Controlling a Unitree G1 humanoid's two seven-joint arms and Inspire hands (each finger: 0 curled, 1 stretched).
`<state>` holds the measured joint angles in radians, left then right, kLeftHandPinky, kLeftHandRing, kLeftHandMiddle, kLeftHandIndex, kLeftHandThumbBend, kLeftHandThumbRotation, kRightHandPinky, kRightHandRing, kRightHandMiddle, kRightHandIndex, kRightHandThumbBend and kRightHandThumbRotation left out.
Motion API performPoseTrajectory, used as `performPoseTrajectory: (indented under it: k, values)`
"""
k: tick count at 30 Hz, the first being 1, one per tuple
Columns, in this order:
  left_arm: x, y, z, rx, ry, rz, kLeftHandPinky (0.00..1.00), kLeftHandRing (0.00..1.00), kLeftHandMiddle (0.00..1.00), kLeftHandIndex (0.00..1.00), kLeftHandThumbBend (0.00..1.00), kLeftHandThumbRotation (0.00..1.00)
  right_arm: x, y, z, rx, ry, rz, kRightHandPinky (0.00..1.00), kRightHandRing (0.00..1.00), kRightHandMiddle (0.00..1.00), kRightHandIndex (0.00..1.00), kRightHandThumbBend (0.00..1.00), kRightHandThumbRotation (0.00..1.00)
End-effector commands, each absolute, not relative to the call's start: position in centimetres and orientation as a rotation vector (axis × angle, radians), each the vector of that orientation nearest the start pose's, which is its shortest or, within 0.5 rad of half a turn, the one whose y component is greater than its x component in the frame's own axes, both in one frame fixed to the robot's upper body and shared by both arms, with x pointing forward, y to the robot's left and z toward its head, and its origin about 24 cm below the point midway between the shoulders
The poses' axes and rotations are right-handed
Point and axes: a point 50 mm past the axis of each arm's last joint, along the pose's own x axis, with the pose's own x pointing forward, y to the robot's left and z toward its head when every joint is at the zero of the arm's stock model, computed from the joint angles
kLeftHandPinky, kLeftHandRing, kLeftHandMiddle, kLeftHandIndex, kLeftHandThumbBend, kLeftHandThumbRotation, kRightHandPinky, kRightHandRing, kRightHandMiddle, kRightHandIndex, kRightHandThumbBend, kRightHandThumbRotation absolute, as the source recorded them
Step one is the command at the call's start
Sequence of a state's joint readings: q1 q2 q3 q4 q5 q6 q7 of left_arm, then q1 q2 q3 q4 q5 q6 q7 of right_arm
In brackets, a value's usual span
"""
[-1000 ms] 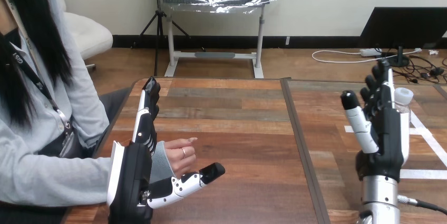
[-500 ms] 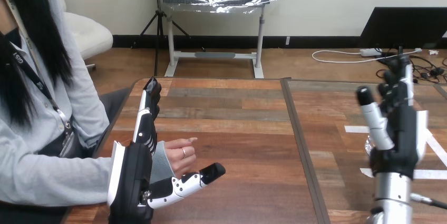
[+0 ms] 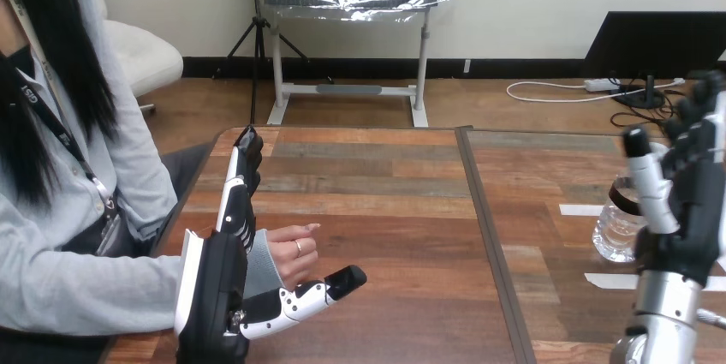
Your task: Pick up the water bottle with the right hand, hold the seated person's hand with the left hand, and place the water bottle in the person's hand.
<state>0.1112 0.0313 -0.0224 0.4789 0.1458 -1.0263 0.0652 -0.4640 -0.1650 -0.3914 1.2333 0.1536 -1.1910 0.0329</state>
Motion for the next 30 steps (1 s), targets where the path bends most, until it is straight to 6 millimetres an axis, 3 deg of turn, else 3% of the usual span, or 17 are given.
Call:
performPoseTrajectory:
  k: [1,30]
  values:
    - [20.5,14.5,1.8,0.114,-0.508,-0.053,0.98,0.99,0.99,0.99,1.00,0.27,29.1,-24.2,4.7,0.008,-0.560,-0.391,1.00,1.00,1.00,1.00,1.00,0.60]
    - [20.6,14.6,1.5,0.112,-0.489,-0.057,0.99,0.99,0.99,0.99,1.00,0.28,28.2,-25.4,5.0,0.018,-0.616,-0.528,1.00,1.00,1.00,1.00,1.00,0.63]
